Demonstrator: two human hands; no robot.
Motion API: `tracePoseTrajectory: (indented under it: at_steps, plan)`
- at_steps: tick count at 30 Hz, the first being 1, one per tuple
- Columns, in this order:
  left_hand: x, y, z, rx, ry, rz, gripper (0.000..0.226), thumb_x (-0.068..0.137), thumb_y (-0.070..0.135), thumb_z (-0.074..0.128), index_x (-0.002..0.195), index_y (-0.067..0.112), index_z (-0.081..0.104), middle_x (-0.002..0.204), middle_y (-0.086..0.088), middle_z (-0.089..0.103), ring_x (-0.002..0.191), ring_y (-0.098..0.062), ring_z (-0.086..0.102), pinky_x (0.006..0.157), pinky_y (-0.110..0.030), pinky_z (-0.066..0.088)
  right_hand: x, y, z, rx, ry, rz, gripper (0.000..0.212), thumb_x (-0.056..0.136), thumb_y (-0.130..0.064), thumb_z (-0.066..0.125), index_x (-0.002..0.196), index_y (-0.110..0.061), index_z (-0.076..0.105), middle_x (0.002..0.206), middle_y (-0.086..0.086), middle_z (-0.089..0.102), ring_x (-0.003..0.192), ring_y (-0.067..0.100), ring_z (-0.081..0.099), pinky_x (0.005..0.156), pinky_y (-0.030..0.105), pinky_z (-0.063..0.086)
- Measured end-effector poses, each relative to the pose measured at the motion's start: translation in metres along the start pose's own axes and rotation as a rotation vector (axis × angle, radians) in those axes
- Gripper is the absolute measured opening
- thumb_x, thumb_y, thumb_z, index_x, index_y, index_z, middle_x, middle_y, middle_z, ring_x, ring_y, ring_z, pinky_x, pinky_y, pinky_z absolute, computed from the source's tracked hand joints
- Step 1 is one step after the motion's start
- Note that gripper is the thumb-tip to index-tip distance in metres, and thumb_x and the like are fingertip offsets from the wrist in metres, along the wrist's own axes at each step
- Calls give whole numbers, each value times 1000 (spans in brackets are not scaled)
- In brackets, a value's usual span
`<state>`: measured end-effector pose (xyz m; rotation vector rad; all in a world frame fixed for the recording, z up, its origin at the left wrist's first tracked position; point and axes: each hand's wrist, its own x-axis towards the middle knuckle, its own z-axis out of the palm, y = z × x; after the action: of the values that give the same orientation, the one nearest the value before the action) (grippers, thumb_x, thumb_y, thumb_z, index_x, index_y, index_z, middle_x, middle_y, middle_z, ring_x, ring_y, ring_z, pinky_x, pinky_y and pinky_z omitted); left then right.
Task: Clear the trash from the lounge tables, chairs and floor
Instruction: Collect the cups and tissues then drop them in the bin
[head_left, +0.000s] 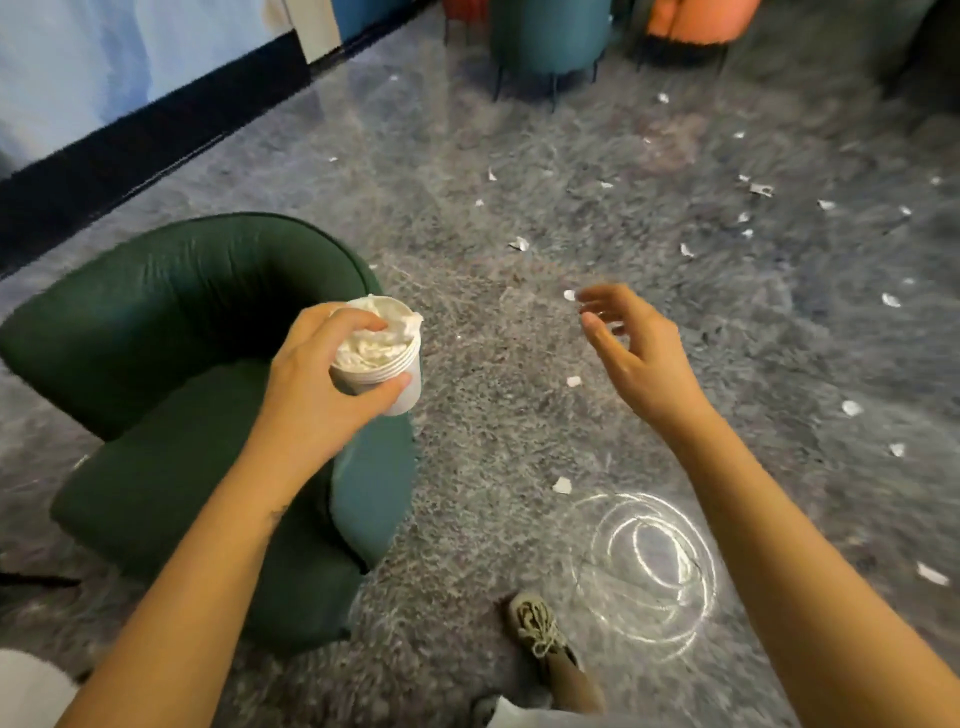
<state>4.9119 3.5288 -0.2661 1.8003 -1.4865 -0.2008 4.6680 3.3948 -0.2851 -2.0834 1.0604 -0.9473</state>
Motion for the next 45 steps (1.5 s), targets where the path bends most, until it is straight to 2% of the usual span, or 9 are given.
tracePoseTrajectory:
  at_steps: [4,11,16,20,24,33,38,42,45]
  plan:
    - [13,32,50,-68,-122,110,43,67,14,82,105,16,62,115,5,46,106,-5,44,86,-22,40,-40,26,-47,-77,104,130,21,93,-16,52,113,-11,58,99,-6,59,89,9,54,80,19,39]
    - [30,84,140,-167,-341,199,40,69,13,81,104,18,61,115,4,45,105,-11,45,82,-20,38,-91,70,-120,-151,313,312,25,93,-15,53,118,-11,54,100,-4,58,87,9,54,80,18,38]
    - [58,125,201,-165,-424,298,40,67,15,82,102,17,63,111,7,44,95,4,39,77,3,29,-102,107,-175,-189,427,408,25,93,-15,53,117,-10,54,100,-5,57,88,10,54,80,21,40]
    - [95,171,250,-175,-478,343,43,66,17,83,104,20,63,116,7,44,103,-8,44,81,-18,39,-94,143,-221,-204,495,456,25,93,-20,52,117,-14,54,101,-6,58,89,8,55,79,23,41]
    - [143,230,304,-214,-492,407,41,67,16,82,103,20,63,117,4,47,103,-10,46,83,-26,42,-74,183,-281,-246,518,471,25,93,-19,52,117,-14,54,100,-8,57,89,7,54,76,21,37]
    - [248,350,424,-362,-536,464,37,73,19,78,102,31,59,115,15,43,103,-6,46,74,-3,37,-18,259,-431,-414,548,479,29,92,-25,53,119,-14,53,104,-2,59,95,14,55,82,27,39]
    - [322,416,496,-440,-534,587,42,69,20,80,95,42,56,112,31,40,99,12,45,73,-4,38,20,311,-510,-519,619,521,30,91,-28,54,119,-19,52,106,-6,56,99,12,53,86,29,41]
    - [388,471,570,-532,-545,650,43,68,15,81,95,40,58,113,29,41,102,11,46,76,-13,42,50,359,-572,-599,736,548,29,89,-26,58,117,-18,55,105,-11,54,96,9,52,84,25,38]
    - [434,511,625,-577,-606,701,42,68,16,81,94,40,59,112,30,43,101,17,44,72,-8,41,69,393,-612,-621,811,628,27,89,-25,59,114,-17,56,104,-12,54,96,9,53,81,19,35]
